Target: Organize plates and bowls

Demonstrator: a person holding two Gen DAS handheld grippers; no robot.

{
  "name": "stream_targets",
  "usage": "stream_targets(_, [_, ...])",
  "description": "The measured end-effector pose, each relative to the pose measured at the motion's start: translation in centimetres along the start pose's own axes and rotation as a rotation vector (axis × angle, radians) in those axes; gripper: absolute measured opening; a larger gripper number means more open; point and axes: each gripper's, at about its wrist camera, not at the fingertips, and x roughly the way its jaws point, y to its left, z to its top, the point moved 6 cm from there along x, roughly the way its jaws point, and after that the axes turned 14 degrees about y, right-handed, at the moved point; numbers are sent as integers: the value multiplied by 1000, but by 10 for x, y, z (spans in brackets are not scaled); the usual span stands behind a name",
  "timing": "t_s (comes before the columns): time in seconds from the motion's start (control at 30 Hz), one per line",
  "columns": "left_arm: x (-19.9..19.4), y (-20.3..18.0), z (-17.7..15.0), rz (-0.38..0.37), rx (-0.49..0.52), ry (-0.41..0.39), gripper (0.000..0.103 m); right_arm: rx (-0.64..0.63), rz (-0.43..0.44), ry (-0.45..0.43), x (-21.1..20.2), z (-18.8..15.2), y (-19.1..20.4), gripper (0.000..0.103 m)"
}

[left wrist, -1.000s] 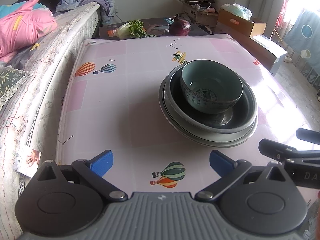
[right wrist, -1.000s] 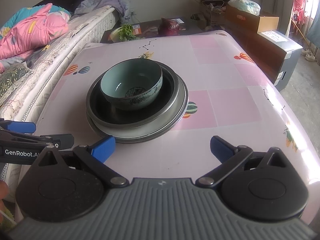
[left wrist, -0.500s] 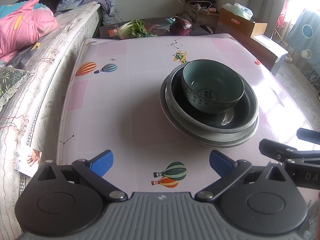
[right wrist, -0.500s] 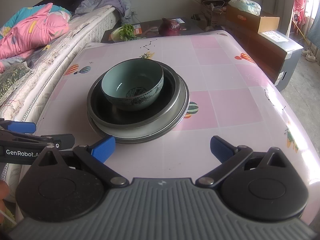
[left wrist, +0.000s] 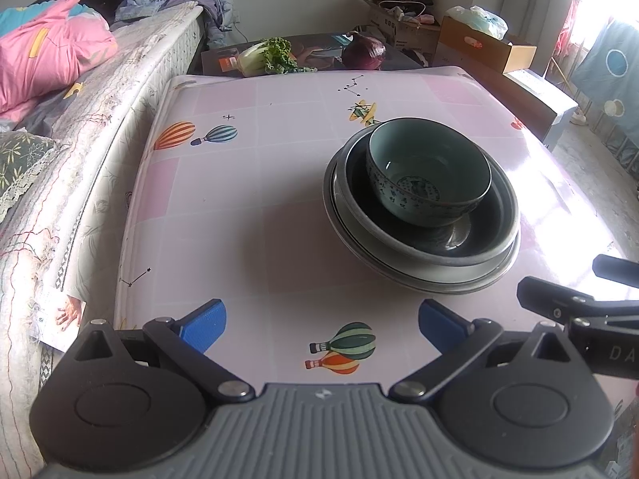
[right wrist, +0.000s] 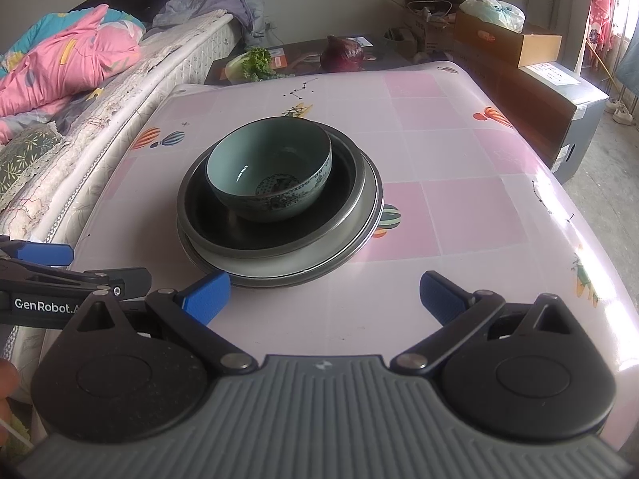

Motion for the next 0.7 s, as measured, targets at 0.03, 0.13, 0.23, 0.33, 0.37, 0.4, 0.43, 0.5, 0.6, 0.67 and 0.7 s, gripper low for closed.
stream_targets(0.03, [0,0,0,0,0,0,103,-1,0,0,0,0,0,102])
stream_targets(0.13, [0,0,0,2,-1,1,103,0,1,0,0,0,0,102])
stream_targets(0.23, [0,0,0,2,-1,1,103,3,3,1,0,0,-1,102])
stream_targets(0.33, [1,0,-1,2,-2,3,103,2,3,2,0,0,-1,102])
stream_targets(0.37, [1,0,-1,2,-1,4,103,3,3,1,0,0,-1,102])
stream_targets(0.4, [1,0,-1,3,-2,3,103,2,4,1,0,0,-1,102])
stream_targets(0.43, [1,0,-1,3,-2,3,103,2,4,1,1,0,-1,102])
stream_targets(0.5, [2,0,-1,3,-2,4,103,2,3,1,1,0,-1,102])
stream_targets(0.6, [2,0,-1,3,-2,4,103,3,4,1,1,0,-1,102])
stream_targets(0.67, [2,0,-1,3,-2,4,103,2,4,1,1,0,-1,102])
stream_targets(0.7, [2,0,-1,3,-2,4,103,2,4,1,1,0,-1,102])
